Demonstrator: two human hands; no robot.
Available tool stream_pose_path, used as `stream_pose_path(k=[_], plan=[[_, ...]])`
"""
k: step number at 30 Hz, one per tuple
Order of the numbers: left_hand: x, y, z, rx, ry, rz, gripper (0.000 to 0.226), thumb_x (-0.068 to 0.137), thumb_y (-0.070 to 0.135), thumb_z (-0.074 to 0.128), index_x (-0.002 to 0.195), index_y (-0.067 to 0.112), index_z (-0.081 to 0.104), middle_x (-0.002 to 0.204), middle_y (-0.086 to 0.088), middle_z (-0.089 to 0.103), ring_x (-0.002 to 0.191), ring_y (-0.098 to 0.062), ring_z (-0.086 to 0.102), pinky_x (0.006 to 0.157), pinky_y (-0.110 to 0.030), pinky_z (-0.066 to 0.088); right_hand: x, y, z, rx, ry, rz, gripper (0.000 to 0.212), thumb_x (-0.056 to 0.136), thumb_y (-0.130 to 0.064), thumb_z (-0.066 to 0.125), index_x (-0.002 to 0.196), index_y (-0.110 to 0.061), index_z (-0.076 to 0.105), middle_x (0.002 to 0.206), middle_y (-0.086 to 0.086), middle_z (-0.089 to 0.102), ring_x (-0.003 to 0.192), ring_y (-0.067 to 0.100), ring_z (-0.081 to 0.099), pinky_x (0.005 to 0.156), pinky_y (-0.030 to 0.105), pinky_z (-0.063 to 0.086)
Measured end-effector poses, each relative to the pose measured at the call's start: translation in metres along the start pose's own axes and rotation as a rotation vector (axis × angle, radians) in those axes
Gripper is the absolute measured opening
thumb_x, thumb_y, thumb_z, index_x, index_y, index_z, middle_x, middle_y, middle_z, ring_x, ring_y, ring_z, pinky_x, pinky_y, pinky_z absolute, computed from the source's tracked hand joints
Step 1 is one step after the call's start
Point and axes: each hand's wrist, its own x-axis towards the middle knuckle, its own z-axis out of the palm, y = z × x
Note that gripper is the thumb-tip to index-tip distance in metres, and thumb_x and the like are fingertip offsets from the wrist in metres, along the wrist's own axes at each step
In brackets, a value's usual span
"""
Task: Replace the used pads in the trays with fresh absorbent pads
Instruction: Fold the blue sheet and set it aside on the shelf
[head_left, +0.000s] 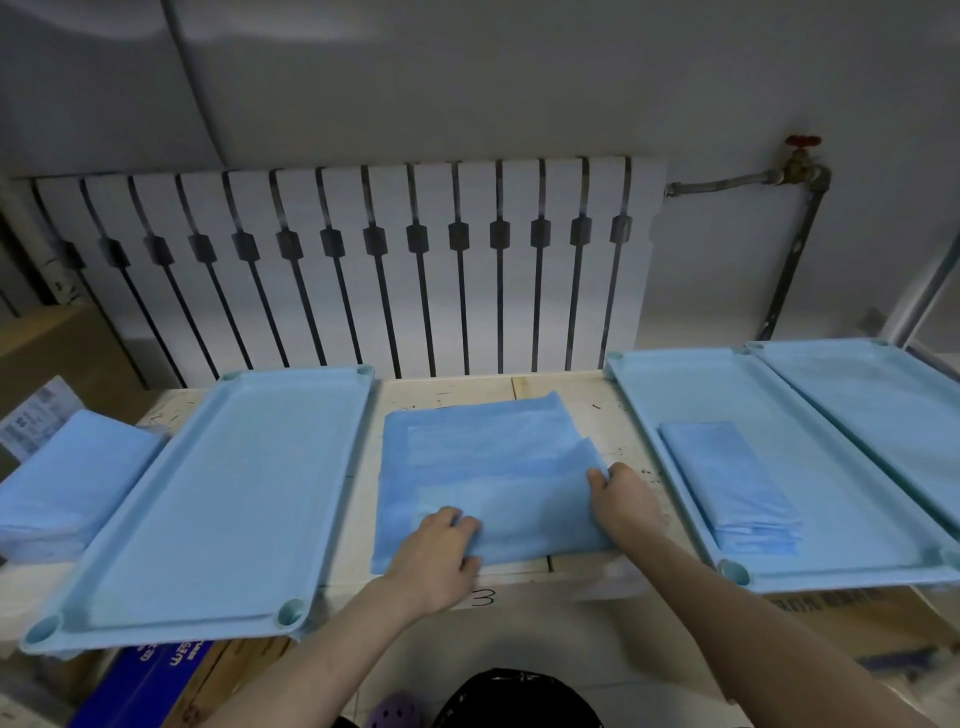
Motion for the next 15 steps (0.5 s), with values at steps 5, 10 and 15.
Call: stream_pose_path(k=[5, 10, 15], plan=[[-0.003, 0.003, -0.005, 0.075, -0.033, -0.026, 0.049, 0.087, 0.032, 0.052, 0.134, 0.022, 0.043, 0.133, -0.001, 0.041, 0.125, -0.022, 0.040, 0.098, -0.036, 0.043, 0.004, 0.000, 0.000, -0.027, 0.013, -0.035, 0.031, 0.098, -0.035, 0.040, 0.084, -0.009, 0.046, 0.085, 0.009, 0.057, 0.085, 0.031, 0.056, 0.070, 0.034, 0.041], [-0.007, 0.001, -0.012, 0.099, -0.005, -0.051, 0.027, 0.085, 0.025, 0.052, 0.110, 0.016, 0.053, 0.114, -0.004, 0.051, 0.110, -0.024, 0.050, 0.087, -0.035, 0.046, 0.005, 0.000, 0.001, -0.032, 0.005, -0.039, 0.027, 0.097, -0.035, 0.044, 0.093, -0.008, 0.045, 0.090, 0.012, 0.060, 0.082, 0.029, 0.055, 0.071, 0.036, 0.044], [-0.008, 0.000, -0.018, -0.017, 0.006, -0.089, 0.025, 0.085, 0.046, 0.054, 0.086, 0.021, 0.052, 0.090, 0.003, 0.051, 0.090, -0.019, 0.055, 0.076, -0.029, 0.045, -0.005, -0.007, -0.002, -0.041, 0.093, -0.195, 0.028, 0.095, -0.024, 0.050, 0.115, -0.007, 0.042, 0.106, 0.011, 0.052, 0.090, 0.030, 0.053, 0.073, 0.038, 0.043]])
